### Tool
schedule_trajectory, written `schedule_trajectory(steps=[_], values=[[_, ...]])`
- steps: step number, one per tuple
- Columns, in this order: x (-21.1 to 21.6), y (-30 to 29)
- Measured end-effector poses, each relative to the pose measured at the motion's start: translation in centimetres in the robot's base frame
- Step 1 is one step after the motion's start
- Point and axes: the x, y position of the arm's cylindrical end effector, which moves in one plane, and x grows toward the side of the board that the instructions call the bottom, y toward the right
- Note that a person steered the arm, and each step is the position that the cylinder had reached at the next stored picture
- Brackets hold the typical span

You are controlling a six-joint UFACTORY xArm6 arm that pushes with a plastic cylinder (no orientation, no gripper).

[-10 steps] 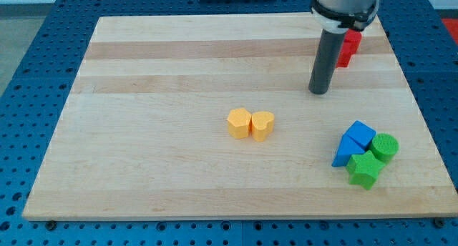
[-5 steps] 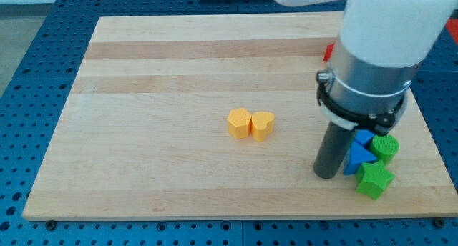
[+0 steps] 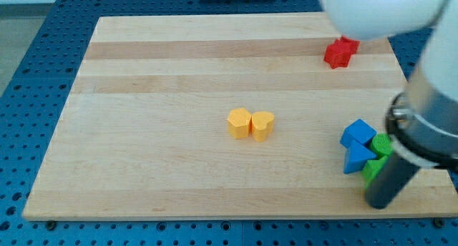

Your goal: Push the blue blocks towards up

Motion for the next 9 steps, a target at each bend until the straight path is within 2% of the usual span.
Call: schedule_trajectory(steps=[5, 6, 9], values=[[1.0, -2.0], [-2.1, -2.4], [-2.6, -4.0]])
